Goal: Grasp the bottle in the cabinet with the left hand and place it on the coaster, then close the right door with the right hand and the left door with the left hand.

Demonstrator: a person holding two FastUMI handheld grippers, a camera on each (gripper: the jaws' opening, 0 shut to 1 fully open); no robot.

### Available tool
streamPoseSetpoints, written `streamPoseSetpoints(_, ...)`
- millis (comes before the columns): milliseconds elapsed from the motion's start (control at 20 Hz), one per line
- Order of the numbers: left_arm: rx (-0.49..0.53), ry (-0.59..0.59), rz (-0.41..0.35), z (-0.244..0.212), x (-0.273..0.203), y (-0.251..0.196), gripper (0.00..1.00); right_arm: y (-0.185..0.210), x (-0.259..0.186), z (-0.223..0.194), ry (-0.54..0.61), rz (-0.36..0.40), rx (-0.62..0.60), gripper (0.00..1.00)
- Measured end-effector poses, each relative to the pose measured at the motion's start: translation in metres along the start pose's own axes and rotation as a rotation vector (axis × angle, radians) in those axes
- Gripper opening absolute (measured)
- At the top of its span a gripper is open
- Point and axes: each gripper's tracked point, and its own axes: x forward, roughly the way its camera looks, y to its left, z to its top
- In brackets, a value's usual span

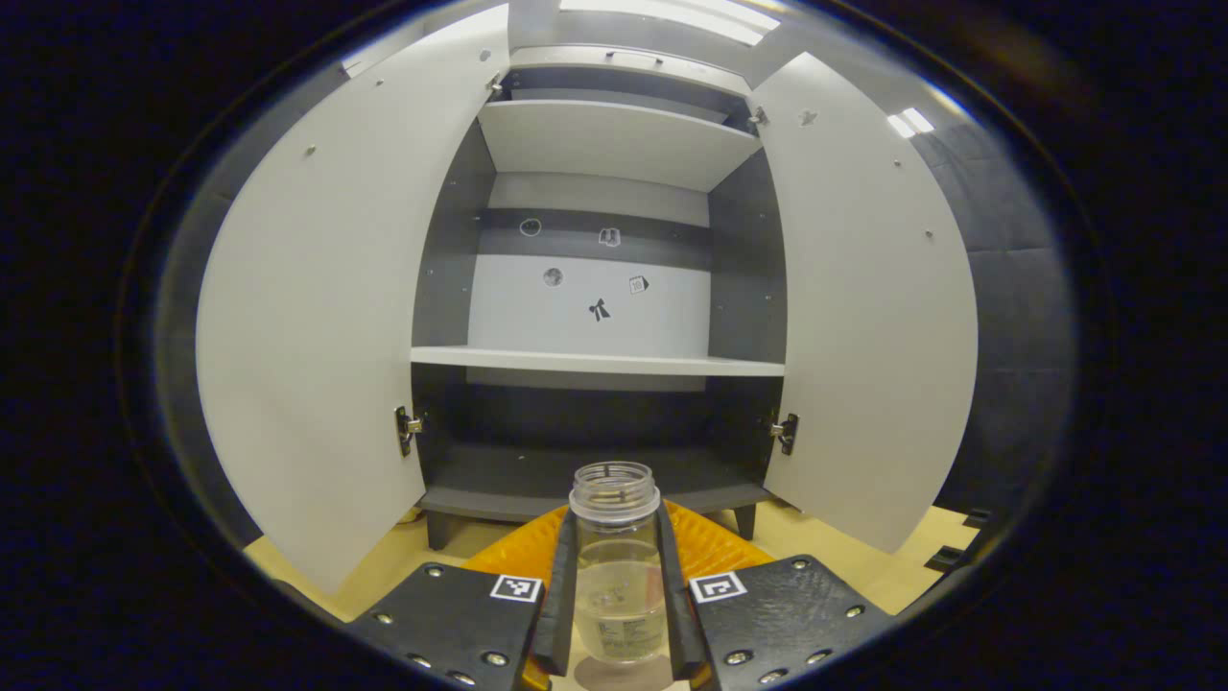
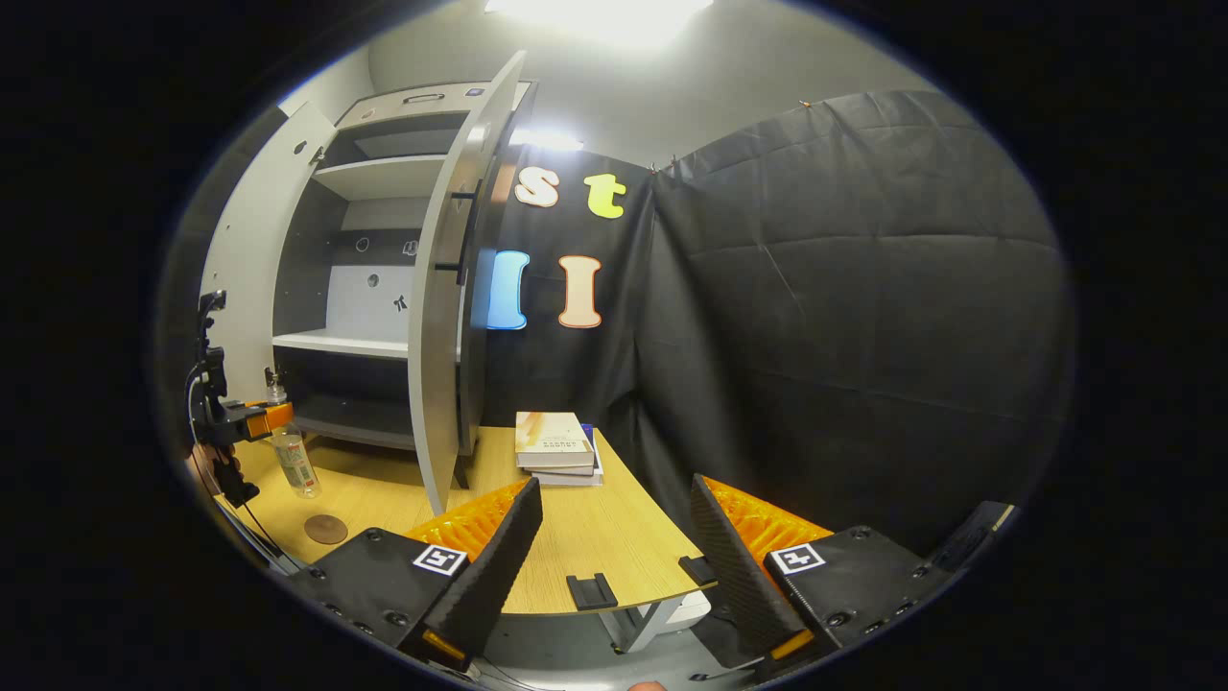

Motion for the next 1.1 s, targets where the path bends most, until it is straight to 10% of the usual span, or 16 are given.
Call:
streamPoseSetpoints(900, -0.003, 0.096, 0.044, -0.077, -0.006, -0.010, 0.42, -0.002, 0.001, -0.004, 0.027, -0.005, 0.024, 0.99)
streamPoseSetpoints(1100, 0.019, 0.101, 0.050, -0.068, -0.009, -0.014, 0.58, -0.001, 0.002, -0.001, 0.012, -0.006, 0.059, 0.99)
